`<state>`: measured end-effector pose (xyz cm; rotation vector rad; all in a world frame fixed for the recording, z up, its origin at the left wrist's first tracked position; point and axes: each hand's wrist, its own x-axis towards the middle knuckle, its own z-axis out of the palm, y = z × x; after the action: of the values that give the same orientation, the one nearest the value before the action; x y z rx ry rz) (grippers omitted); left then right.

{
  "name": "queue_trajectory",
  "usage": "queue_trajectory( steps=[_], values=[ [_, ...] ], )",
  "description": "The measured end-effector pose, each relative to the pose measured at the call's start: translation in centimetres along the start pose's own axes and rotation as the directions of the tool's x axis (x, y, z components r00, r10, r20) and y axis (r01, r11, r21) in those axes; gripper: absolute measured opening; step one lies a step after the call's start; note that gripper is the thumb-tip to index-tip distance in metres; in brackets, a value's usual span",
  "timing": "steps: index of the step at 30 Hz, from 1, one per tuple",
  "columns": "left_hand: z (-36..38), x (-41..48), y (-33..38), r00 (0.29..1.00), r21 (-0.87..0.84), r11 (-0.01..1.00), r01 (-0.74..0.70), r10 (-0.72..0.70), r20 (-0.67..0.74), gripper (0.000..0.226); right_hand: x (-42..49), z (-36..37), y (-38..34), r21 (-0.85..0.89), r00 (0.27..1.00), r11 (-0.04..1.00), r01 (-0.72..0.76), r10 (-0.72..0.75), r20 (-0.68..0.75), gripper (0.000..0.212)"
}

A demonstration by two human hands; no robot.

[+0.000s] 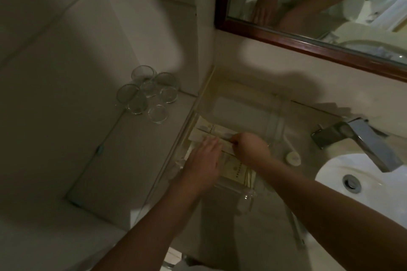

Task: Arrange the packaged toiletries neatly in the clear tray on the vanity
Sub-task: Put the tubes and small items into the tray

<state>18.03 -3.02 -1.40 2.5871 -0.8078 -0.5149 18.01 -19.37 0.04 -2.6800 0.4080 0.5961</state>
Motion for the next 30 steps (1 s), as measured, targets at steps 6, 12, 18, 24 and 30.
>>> queue_trajectory(
  steps=[6, 12, 18, 24, 30],
  values=[
    [0.7, 1.0, -0.3, 0.999, 0.143, 0.99, 0.015, -0.021, 0.041, 0.06, -1.1, 1.1, 0.6, -0.125, 0.958, 0.988, 0.085, -0.116, -0.261, 0.029],
    [1.0, 2.9, -1.3, 0.996, 0.187, 0.98, 0.07, -0.08, 0.05, 0.066, -2.2, 2.1, 2.6, -0.124, 0.98, 0.992, 0.007, -0.032, -0.199, 0.024],
    [1.2, 2.9, -1.5, 0.991, 0.19, 0.981, 0.044, -0.067, 0.115, 0.07, -2.8, 2.3, 3.7, -0.038, 0.974, 0.999, 0.025, -0.033, -0.223, 0.024],
    [2.2, 2.6, 0.8, 1.0, 0.226, 0.974, 0.003, -0.005, 0.009, 0.065, -4.8, 0.9, 5.8, 0.124, 0.913, 0.99, 0.068, -0.011, -0.408, 0.021],
    [3.9, 2.1, 3.4, 0.997, 0.267, 0.963, -0.028, 0.007, 0.081, 0.065, -7.2, -0.6, 12.5, 0.308, 0.872, 0.927, -0.213, 0.323, -0.369, 0.035]
  ],
)
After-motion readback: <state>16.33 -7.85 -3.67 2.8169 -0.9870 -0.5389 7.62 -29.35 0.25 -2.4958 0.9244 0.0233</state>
